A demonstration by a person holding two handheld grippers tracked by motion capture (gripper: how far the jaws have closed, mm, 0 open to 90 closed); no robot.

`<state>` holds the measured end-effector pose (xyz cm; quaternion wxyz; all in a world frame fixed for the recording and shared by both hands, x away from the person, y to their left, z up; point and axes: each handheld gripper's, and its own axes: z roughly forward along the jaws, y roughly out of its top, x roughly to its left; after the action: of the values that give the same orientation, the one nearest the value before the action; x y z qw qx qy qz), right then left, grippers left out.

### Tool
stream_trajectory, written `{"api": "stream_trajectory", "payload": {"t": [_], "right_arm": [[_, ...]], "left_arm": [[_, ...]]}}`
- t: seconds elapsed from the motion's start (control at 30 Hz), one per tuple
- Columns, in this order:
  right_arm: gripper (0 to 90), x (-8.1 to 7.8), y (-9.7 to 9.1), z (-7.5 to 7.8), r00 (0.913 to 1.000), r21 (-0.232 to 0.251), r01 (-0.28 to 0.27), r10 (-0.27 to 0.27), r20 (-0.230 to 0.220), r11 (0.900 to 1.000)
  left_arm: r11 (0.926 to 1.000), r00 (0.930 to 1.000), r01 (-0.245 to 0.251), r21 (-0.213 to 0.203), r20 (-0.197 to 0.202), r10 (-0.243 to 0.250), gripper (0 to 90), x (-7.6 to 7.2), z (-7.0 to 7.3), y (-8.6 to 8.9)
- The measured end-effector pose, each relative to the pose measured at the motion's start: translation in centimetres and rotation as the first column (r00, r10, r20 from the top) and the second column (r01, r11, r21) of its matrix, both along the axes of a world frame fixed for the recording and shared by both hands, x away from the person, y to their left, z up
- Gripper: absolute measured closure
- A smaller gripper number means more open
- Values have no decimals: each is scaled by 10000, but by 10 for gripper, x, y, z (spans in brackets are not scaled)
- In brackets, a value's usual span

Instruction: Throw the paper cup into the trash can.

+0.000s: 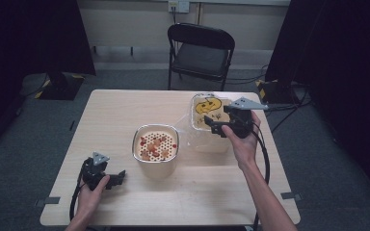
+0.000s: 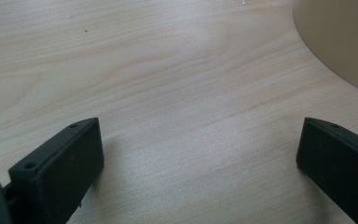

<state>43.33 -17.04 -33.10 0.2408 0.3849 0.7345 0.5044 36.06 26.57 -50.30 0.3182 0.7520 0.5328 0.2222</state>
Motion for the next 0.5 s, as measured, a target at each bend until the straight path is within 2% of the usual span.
{"api": "stream_trajectory", "payload": {"t": [0.07, 0.1, 0.13, 0.2, 0.27, 0.37, 0.4, 0.43, 0.5], "right_arm": [[156, -16, -2, 1, 9999, -33, -134, 134, -5, 9999], [156, -16, -2, 1, 9999, -33, -134, 134, -5, 9999], [157, -27, -4, -3, 10000, -204, -58, 58, 6, 9998], [157, -31, -5, -6, 9999, -201, -106, 106, -35, 9997], [157, -49, -9, -20, 9995, -202, -109, 104, -292, 9997], [156, -61, -13, -33, 9989, -365, -12, -6, -478, 9993], [156, -61, -13, -33, 9989, -365, -12, -6, -478, 9993], [162, -68, -15, -48, 9976, -851, -66, 7, -693, 9963], [162, -72, -20, -58, 9962, -627, -19, -36, -875, 9980]], "left_arm": [[10000, 10000, 1, -1, -2, -1, 1, 0, 0, 0], [10000, 10000, 1, -1, -2, -1, 0, 0, 0, 0], [10000, 10000, 2, 2, -2, -2, 0, 0, 0, 0], [10000, 10000, 12, -1, -7, -12, 0, 0, 0, 0], [10000, 10000, 10, 0, -4, -10, 0, 0, 0, 0], [10000, 10000, 12, -2, -8, -12, 0, 0, 0, 0], [10000, 10000, 12, -2, -8, -12, 0, 0, 0, 0], [10000, 10000, 40, -23, -14, -40, 0, 0, 0, 0], [10000, 10000, 42, -33, -16, -42, 0, 0, 0, 0]]}}
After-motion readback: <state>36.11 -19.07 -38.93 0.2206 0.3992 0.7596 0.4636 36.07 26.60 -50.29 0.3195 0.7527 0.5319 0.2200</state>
